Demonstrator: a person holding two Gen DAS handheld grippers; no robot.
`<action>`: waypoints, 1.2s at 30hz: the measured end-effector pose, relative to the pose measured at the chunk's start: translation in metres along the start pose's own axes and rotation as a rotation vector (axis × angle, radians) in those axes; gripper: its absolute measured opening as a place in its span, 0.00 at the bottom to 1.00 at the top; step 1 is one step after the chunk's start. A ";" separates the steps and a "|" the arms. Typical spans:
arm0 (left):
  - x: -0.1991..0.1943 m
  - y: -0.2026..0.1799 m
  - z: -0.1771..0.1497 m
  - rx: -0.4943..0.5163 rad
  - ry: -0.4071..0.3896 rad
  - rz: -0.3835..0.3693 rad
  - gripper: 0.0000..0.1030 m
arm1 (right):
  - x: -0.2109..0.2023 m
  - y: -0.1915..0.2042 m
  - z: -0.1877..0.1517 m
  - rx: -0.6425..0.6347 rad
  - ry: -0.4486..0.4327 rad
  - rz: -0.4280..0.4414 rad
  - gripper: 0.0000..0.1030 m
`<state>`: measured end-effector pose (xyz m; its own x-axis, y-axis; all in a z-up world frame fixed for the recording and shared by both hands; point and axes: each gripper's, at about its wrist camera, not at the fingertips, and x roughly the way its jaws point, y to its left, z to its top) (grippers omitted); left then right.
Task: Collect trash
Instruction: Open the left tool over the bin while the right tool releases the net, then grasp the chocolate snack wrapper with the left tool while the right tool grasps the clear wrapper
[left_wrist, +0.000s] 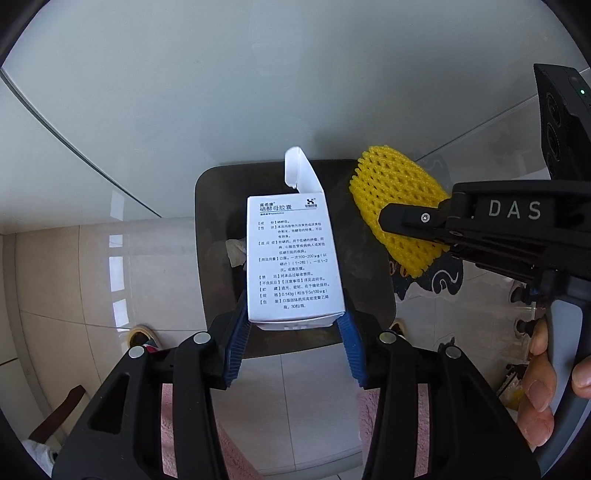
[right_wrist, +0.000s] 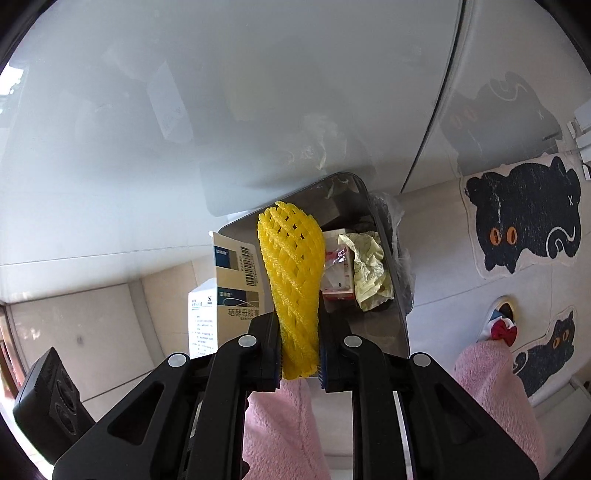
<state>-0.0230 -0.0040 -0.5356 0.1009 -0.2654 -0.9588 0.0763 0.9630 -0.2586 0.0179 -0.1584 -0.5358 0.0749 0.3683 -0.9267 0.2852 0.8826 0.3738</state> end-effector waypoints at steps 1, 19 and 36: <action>0.000 -0.001 0.001 0.000 -0.002 -0.003 0.42 | 0.000 0.000 0.001 0.004 0.001 0.001 0.17; -0.043 -0.008 -0.004 -0.005 -0.052 0.015 0.91 | -0.048 0.003 0.000 0.026 -0.059 0.042 0.97; -0.237 -0.058 0.006 0.122 -0.344 0.003 0.92 | -0.262 0.047 -0.036 -0.178 -0.341 0.076 0.97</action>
<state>-0.0458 0.0028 -0.2929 0.4273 -0.2833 -0.8586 0.1912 0.9565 -0.2204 -0.0224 -0.2028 -0.2741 0.4112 0.3426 -0.8447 0.0984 0.9046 0.4147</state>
